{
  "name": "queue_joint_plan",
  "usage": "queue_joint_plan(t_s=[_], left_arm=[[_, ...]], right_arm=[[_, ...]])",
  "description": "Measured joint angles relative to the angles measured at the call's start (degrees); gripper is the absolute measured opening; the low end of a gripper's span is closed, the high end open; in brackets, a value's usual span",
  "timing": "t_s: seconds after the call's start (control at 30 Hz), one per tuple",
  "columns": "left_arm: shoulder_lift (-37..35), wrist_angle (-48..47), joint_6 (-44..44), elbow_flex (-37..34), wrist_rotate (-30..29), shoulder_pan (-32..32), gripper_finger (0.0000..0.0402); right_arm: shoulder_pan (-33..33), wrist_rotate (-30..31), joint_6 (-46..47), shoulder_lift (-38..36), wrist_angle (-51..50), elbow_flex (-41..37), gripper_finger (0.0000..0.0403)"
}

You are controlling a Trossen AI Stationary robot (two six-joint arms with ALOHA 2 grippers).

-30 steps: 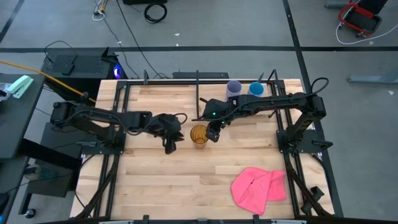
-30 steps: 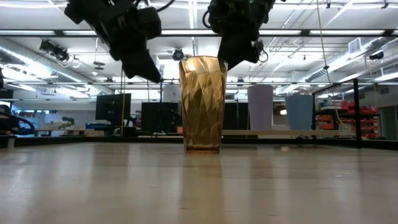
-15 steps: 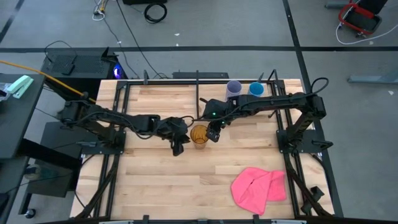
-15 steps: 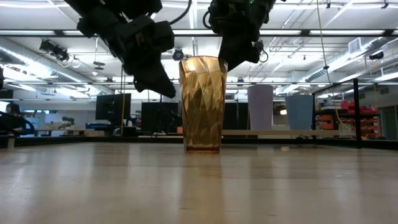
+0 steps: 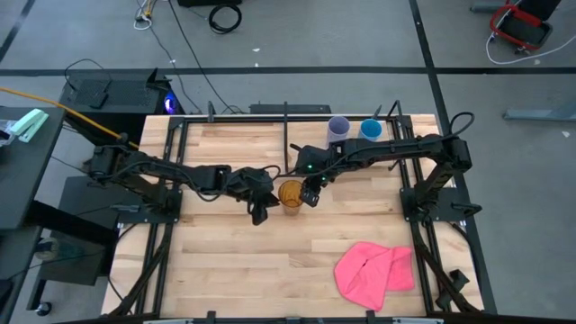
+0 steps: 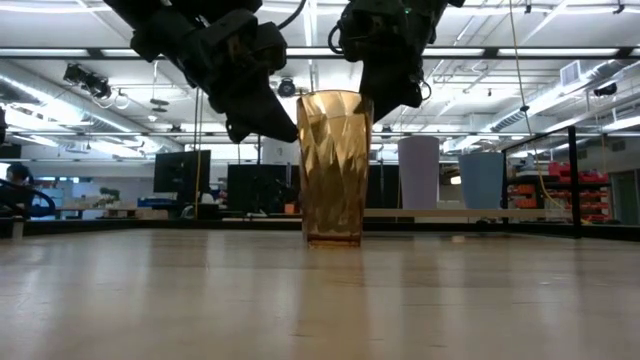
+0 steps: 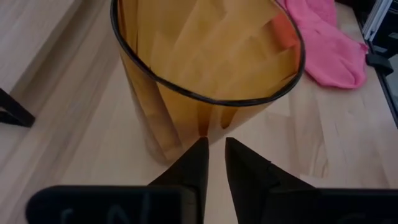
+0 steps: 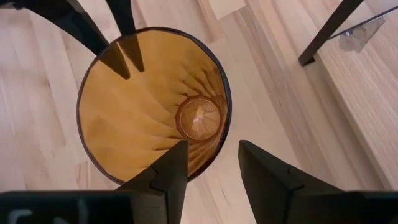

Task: Stack small to large cups/mugs on shelf
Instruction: Put the brown cup on the shelf

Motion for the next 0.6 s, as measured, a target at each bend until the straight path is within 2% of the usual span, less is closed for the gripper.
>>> queue_joint_plan(t_s=[0.6], left_arm=[[0.25, 4.35, 0.33, 0.04, 0.07, 0.04, 0.0047]], right_arm=[[-0.42, 0.22, -0.05, 0.00, -0.07, 0.00, 0.0138]])
